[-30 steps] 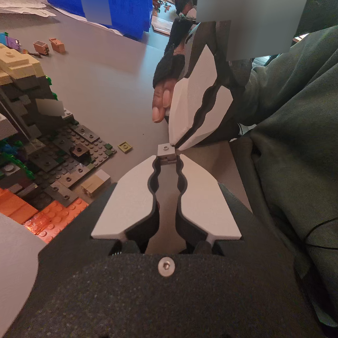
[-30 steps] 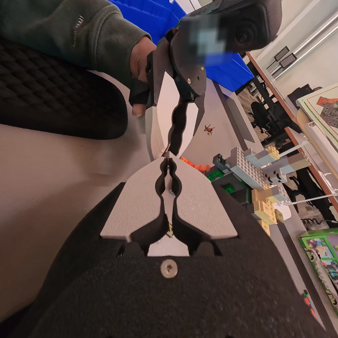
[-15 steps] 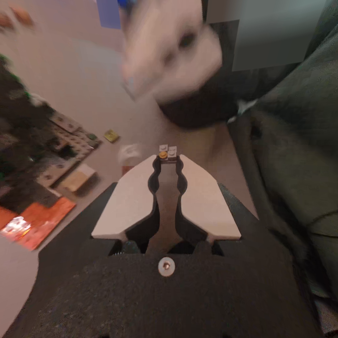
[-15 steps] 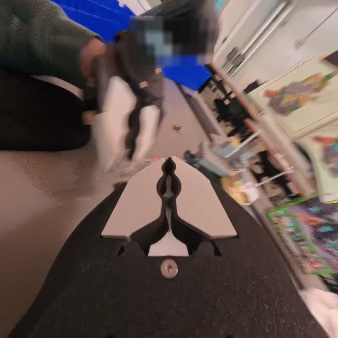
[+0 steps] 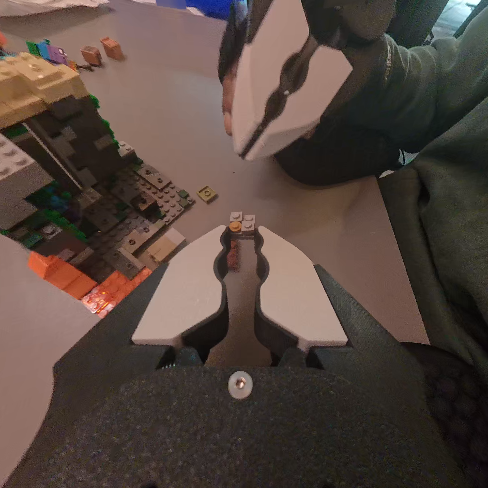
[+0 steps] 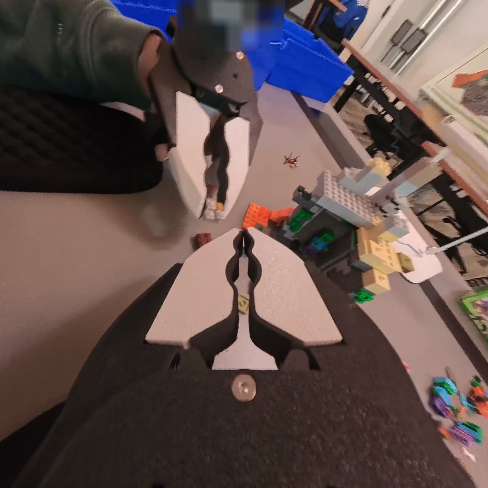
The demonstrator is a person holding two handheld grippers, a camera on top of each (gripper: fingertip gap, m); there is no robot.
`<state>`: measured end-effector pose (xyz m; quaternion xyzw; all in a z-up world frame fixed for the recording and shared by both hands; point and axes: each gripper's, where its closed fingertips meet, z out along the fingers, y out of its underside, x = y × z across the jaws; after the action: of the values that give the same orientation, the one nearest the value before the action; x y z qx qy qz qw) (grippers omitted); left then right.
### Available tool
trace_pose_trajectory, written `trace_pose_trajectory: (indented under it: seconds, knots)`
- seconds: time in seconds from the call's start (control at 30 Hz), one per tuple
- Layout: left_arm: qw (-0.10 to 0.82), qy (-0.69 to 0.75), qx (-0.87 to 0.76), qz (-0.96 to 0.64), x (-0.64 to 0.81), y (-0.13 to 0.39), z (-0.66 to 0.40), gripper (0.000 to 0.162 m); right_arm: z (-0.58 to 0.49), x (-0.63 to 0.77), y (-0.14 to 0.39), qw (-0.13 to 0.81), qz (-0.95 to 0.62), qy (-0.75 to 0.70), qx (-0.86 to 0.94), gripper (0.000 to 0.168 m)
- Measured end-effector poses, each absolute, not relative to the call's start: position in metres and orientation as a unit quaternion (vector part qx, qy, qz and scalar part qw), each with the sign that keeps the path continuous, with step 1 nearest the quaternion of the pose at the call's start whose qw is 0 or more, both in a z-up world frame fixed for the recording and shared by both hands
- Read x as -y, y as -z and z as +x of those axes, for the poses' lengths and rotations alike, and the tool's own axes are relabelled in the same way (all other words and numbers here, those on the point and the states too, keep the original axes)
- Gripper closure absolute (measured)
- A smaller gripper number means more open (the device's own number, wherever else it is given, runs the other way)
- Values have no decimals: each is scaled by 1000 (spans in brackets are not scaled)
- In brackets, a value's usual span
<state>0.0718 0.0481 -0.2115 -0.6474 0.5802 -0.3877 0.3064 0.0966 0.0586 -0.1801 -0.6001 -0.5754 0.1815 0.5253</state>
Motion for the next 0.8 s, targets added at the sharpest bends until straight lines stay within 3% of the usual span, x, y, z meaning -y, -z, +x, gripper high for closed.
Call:
trace_pose_trajectory:
  seconds: [0.07,0.17,0.43,0.8]
  knots:
    - [318,391,-575,-644,-51,209,71,145,93,-54,189,505,-604,-195,585,155]
    - [335,392,-587,-624,-47,206,76,145,86,-46,196,480,-609,-232,588,152]
    - [409,329,-644,-557,-35,202,87,145,85,-39,193,425,-631,-362,538,153]
    - [404,298,-686,-527,-26,214,88,145,81,-24,200,382,-622,-396,557,156]
